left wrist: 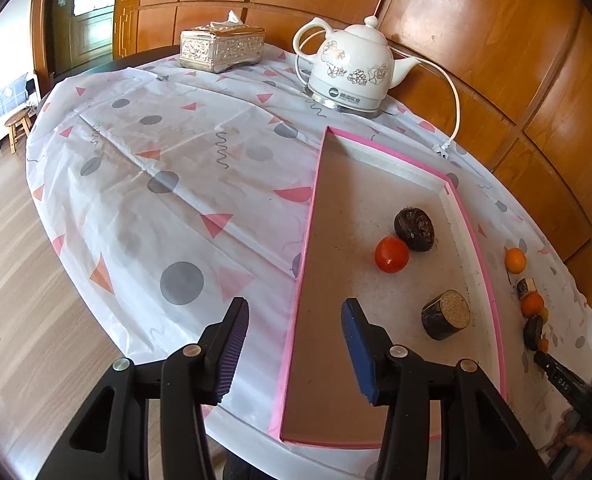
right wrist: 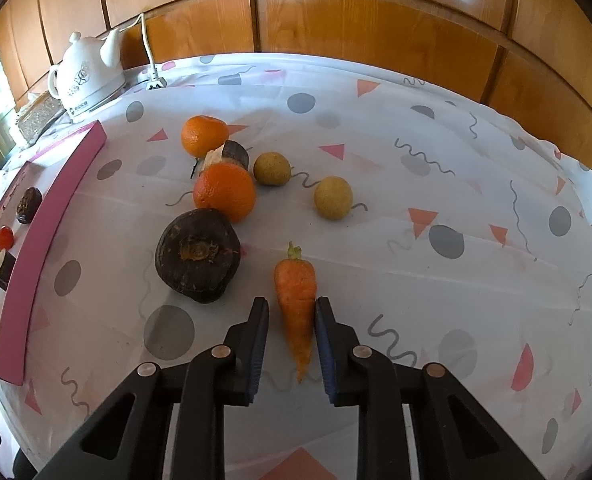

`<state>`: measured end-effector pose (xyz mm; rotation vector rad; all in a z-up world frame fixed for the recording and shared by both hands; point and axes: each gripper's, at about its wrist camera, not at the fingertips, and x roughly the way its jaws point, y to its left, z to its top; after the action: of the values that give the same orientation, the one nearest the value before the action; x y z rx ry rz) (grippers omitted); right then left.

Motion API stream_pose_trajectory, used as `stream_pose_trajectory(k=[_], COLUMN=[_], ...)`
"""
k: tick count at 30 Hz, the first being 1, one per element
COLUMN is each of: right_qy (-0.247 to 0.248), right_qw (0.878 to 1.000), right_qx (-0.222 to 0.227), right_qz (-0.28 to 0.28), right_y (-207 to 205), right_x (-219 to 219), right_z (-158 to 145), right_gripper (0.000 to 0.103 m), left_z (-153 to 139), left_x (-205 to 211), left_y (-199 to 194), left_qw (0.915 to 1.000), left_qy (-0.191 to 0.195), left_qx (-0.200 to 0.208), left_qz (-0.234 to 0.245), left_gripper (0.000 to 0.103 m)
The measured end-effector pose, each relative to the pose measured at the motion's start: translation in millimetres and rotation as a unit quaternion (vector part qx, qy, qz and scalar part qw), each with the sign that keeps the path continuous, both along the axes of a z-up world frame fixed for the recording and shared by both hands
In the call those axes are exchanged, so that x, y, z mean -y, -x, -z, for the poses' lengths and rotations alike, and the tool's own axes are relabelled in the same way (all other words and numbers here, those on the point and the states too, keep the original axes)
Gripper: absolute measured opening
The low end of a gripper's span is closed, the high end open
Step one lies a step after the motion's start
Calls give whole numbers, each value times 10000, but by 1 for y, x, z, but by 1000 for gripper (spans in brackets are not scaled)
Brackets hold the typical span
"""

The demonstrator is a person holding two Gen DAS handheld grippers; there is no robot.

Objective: Organize fruits
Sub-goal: 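Close the right gripper on the orange carrot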

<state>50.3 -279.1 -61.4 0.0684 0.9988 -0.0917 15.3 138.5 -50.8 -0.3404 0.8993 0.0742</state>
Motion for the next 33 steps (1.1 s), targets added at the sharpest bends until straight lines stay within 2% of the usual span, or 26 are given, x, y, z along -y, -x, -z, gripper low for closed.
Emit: stream_pose_trajectory(k=[5, 8, 18, 21, 24, 29, 33], right_qy=[-8, -19, -540, -735, -936, -683, -648], right_qw=[10000, 9999, 9975, 9960, 9940, 9942, 9959], right_qx=[48, 72, 404, 484, 560, 623, 528], right_qz=[32, 81, 192, 140, -53, -546, -344], right_y=[0, 3, 31, 36, 38, 32, 32], right_x=[0, 0, -3, -7, -17, -51, -46], right_z=[-2, -3, -21, -29, -38, -44, -39], right_gripper=[23, 17, 16, 12, 12, 12, 12], left_z=[1, -1, -5, -5, -6, -5, -6], left_x=[-1, -1, 0, 0, 0, -1, -4], left_y=[1, 1, 5, 5, 6, 6, 6], left_qw=[10000, 10000, 9999, 9999, 9999, 9999, 9998], left_qy=[18, 12, 18, 34, 50, 55, 82], left_qx=[-9, 17, 97, 101, 111, 82, 107], left_qz=[-33, -30, -19, -32, -49, -65, -110], left_gripper=[50, 50, 50, 53, 54, 54, 54])
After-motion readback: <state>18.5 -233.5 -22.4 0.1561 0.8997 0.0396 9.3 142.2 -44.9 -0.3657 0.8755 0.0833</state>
